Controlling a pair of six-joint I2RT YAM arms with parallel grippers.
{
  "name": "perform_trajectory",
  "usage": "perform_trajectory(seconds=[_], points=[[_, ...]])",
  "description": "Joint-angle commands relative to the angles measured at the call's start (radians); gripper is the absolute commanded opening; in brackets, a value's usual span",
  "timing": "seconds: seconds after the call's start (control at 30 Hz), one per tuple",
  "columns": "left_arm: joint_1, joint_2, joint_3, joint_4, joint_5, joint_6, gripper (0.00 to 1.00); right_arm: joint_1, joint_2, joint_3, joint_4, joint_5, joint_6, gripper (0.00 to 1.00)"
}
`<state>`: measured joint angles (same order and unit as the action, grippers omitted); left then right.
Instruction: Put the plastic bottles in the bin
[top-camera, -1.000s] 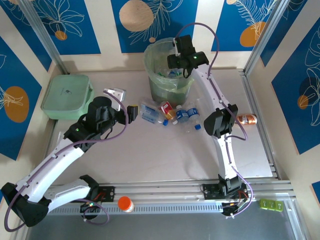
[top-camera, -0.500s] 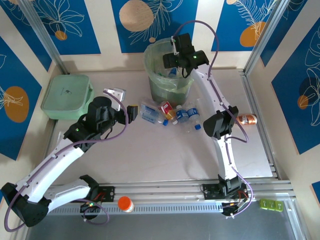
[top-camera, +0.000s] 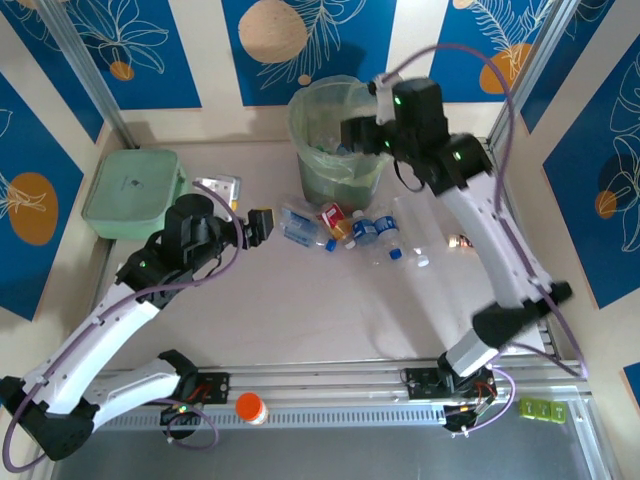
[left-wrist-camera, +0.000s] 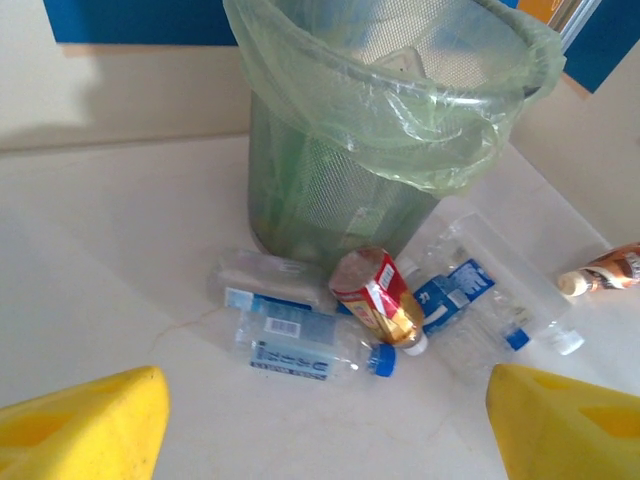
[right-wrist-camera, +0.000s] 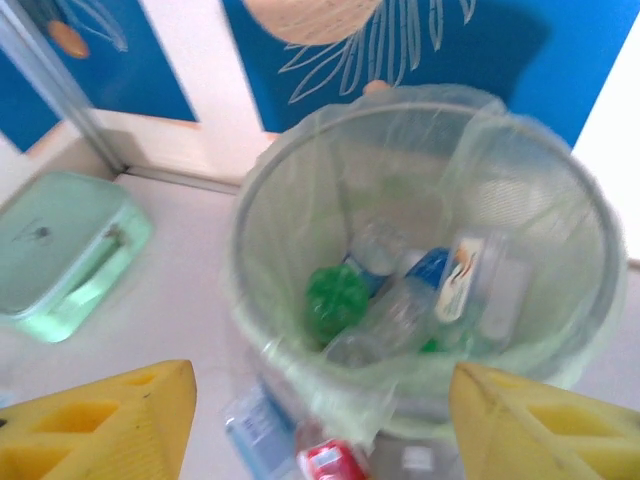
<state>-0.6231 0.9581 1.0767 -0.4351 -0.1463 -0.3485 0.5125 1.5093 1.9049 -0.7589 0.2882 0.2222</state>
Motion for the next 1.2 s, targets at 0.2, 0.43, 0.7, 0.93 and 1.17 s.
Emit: perform_trajectory(seconds=[0.2, 0.43, 0.7, 0.93, 1.17], points=[[0.01, 0.026, -0.008, -0.138, 0.032, -0.303, 0.92, -0.046, -0.388, -0.606, 0.178, -0.149, 0.137, 0.67], [0.038, 0.232, 0.02, -0.174, 0.084, -0.641, 0.94, -0.052, -0.501, -0.81, 0.203, -0.173, 0.206, 0.67], [0.088, 0.588, 0.124, -0.083, 0.198, -0.956, 0.89, -0.051, -0.583, -0.857, 0.219, -0.172, 0.223, 0.67], [0.095, 0.783, 0.267, -0.11, 0.13, -1.072, 0.89, -0.051, -0.647, -0.866, 0.18, -0.157, 0.195, 0.67], [0.118, 0.942, 0.418, -0.194, 0.099, -1.111, 0.89, -0.058, -0.738, -0.926, 0.208, -0.111, 0.209, 0.67]])
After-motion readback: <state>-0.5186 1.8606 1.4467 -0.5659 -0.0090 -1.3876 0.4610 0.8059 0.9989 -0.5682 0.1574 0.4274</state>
